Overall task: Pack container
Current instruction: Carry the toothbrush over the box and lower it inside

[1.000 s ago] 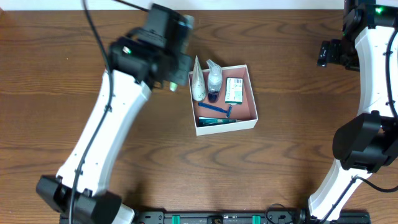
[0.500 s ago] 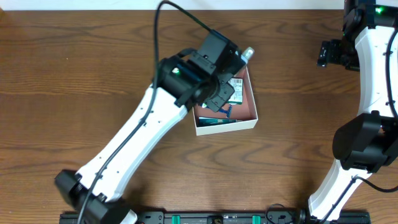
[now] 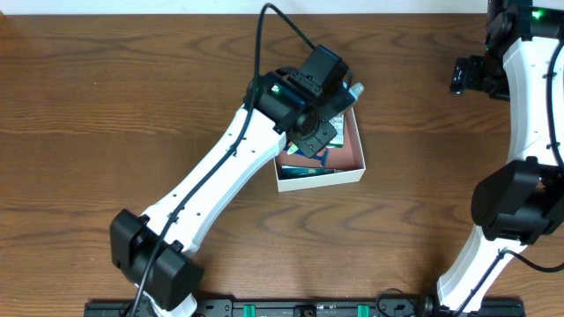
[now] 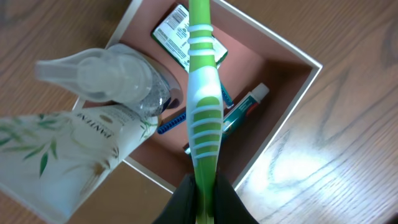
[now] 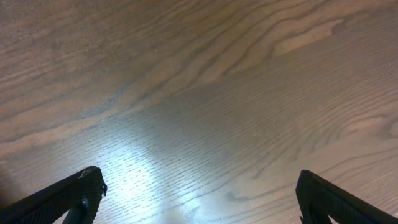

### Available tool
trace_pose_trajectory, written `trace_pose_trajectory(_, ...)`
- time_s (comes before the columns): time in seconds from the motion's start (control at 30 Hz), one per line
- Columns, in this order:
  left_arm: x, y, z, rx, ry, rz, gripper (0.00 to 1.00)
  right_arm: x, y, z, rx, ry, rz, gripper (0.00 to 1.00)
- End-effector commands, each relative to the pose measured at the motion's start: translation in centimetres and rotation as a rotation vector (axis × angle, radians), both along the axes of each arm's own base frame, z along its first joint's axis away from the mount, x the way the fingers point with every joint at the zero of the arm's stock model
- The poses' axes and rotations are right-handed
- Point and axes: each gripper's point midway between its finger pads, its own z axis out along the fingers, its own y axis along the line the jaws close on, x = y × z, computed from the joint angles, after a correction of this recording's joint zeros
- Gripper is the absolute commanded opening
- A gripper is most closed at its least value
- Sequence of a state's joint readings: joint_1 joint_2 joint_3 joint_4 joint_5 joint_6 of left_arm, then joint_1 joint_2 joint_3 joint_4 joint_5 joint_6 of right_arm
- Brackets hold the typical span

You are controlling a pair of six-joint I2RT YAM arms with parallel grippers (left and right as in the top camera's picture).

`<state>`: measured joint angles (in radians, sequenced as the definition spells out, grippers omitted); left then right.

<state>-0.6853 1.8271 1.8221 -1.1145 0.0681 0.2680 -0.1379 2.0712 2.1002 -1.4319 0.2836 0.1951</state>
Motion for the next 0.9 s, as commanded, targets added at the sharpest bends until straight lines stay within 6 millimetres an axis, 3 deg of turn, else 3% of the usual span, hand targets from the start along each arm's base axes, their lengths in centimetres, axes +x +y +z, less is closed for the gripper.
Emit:
trace_pose_trajectory(0.0,0.2,0.0,-1.7,0.062,0.005,-0.105,0.09,0.3,0.2,0.8,-0.004,-0.029,-0.01,0.99)
trace_pose_trajectory(0.23,-0.3,0.6,-5.0,0.166,0.041,-0.297,0.09,0.3,0.2,0.8,-0.004,-0.029,-0.01,0.99)
trace_pose_trajectory(0.4,0.1,2.2,-7.0,0.282,0.044,-0.329,0.09,0.3,0.2,0.8,-0.004,-0.029,-0.01,0.99)
trace_pose_trajectory(0.63,-0.4,2.7,-8.2,0.313,0.068,-0.374,0.06,0.3,0.2,0.8,-0.004,-0.029,-0.01,0.99)
trace_pose_trajectory(0.67,-0.4,2.7,-8.2,0.312,0.066,-0.374,0.15,0.3,0.2,0.8,-0.004,-0.029,-0.01,0.99)
trace_pose_trajectory(0.77,-0.3,2.5,-8.2,0.308,0.06,-0.372,0.59,0.3,0.2,0.8,-0.004,-0.029,-0.01,0.99)
trace_pose_trajectory(0.87,-0.1,2.4,-8.2,0.302,0.053,-0.369,0.89,0.3,0.2,0.8,-0.004,-0.029,-0.01,0.99)
